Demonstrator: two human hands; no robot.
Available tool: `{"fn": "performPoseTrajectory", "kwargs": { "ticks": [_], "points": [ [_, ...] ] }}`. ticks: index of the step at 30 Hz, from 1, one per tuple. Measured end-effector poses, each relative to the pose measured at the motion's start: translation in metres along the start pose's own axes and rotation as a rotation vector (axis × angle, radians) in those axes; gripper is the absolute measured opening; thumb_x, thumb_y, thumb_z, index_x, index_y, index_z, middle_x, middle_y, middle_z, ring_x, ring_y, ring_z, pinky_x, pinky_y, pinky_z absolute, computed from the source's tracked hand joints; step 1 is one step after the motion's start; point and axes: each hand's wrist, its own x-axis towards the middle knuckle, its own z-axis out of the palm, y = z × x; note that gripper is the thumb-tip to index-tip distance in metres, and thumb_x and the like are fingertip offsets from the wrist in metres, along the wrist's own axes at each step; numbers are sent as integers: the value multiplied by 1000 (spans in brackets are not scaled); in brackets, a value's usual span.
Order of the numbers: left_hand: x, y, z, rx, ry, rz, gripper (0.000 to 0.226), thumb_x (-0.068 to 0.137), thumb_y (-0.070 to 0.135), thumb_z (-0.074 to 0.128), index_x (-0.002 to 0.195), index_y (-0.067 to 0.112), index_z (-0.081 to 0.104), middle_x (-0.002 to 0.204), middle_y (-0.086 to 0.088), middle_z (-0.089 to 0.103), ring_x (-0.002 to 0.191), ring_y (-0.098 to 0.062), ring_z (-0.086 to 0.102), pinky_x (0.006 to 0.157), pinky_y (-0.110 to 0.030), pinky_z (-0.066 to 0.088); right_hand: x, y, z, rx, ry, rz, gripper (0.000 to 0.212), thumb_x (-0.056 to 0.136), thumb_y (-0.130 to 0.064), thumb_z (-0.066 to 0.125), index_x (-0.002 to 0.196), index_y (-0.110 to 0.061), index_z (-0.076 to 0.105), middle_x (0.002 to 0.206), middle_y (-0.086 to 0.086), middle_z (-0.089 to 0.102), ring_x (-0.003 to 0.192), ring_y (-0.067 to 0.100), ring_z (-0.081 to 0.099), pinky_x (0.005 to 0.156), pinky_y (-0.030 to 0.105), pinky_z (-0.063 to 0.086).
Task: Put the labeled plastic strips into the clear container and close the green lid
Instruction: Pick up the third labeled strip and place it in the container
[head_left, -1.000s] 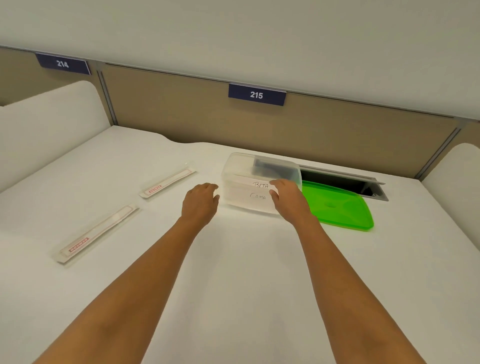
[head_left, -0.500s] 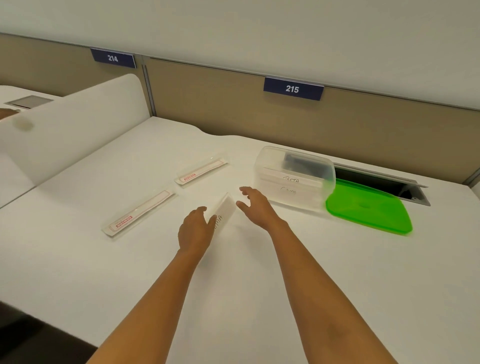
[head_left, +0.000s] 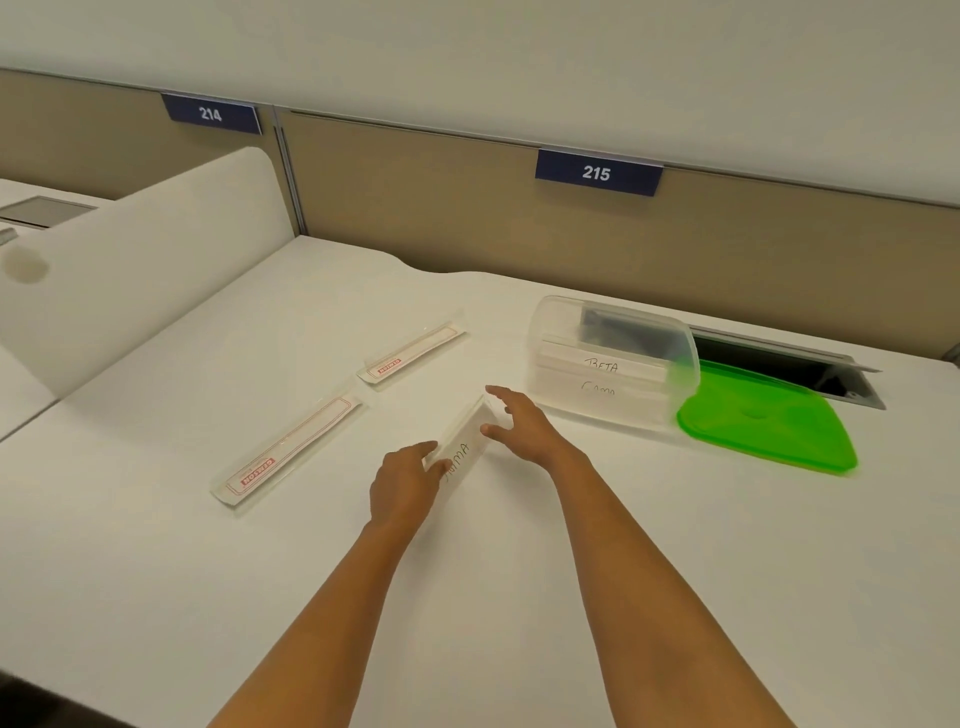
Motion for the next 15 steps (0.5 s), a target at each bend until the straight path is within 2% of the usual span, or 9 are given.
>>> {"fn": "performPoseTrajectory", "kwargs": {
  "ticks": [6, 8, 11, 15],
  "points": [
    [27, 11, -16, 106, -56, 110, 29, 91, 36, 55, 119, 34, 64, 113, 0, 69, 101, -24, 62, 74, -28, 42, 9, 4, -13, 35, 8, -40, 52, 86, -14, 66, 133, -23, 47, 144, 4, 39, 132, 23, 41, 110, 37, 35],
    [38, 15, -27, 151, -63, 167, 32, 90, 40, 56, 121, 36, 62, 120, 3, 67, 109, -23, 60, 77, -29, 40, 11, 4, -20, 97, 29, -32, 45, 83, -16, 69, 124, -20, 52, 137, 4, 47, 127, 24, 45, 105, 37, 40],
    [56, 24, -47, 221, -124, 278, 36, 88, 46, 57, 123, 39, 60, 129, 9, 62, 119, -19, 55, 83, -30, 40, 9, 3, -35, 235, 59, -8, 41, 77, -16, 76, 112, -20, 55, 118, -2, 55, 117, 20, 51, 91, 28, 42],
    [74, 47, -71, 232, -226, 438, 33, 88, 44, 57, 121, 42, 60, 125, 13, 64, 116, -14, 55, 80, -29, 39, 4, -3, -59, 300, 160, -26, 37, 67, -19, 83, 95, -27, 61, 103, -7, 61, 102, 16, 59, 77, 20, 48]
  ]
}}
